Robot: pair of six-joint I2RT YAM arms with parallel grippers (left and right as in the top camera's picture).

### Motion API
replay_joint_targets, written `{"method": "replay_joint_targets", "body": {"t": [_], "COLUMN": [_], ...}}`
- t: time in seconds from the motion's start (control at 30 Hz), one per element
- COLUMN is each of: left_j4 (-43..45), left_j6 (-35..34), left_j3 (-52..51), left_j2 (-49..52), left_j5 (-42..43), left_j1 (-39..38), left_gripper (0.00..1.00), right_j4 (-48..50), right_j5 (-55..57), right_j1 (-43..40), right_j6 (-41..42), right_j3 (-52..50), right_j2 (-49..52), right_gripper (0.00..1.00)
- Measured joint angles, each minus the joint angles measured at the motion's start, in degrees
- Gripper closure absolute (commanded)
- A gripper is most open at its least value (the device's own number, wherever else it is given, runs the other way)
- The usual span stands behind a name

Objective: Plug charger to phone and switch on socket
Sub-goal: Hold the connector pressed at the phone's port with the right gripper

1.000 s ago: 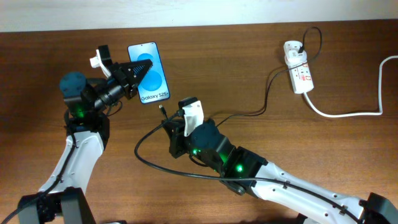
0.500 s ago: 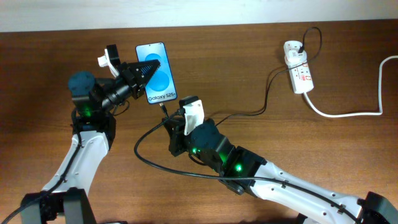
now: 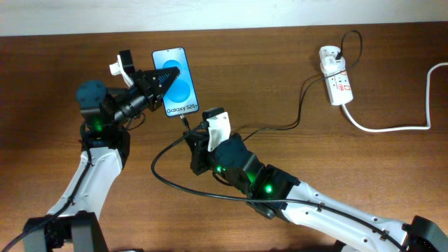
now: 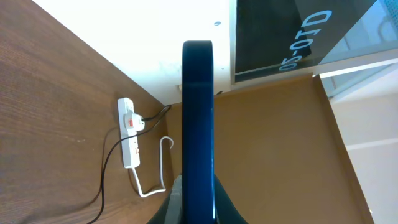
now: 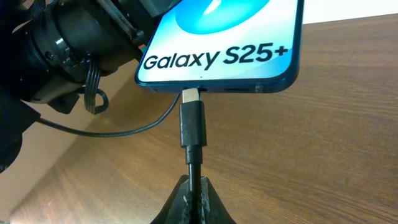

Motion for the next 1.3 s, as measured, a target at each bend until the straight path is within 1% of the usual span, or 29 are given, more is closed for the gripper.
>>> {"method": "replay_joint_targets", "body": {"t": [1.1,1.3], "left_j4": [0.00,0.00], "left_j6": [0.13,1.29], "left_j3": [0.00,-0.02], "left_j2": [0.00,0.00], "left_j5": [-0.35,-1.33], "left_j1": [0.00,1.55], "left_gripper": [1.00,1.00], "right_j4": [-0.22,-0.22], "right_j5": [0.42,0.37], "right_j1": [0.00,0.00], "right_j6": [-0.02,-0.02], "right_j3": [0.00,0.00], "right_j2": [0.00,0.00], "right_gripper": [0.96,0.96]}}
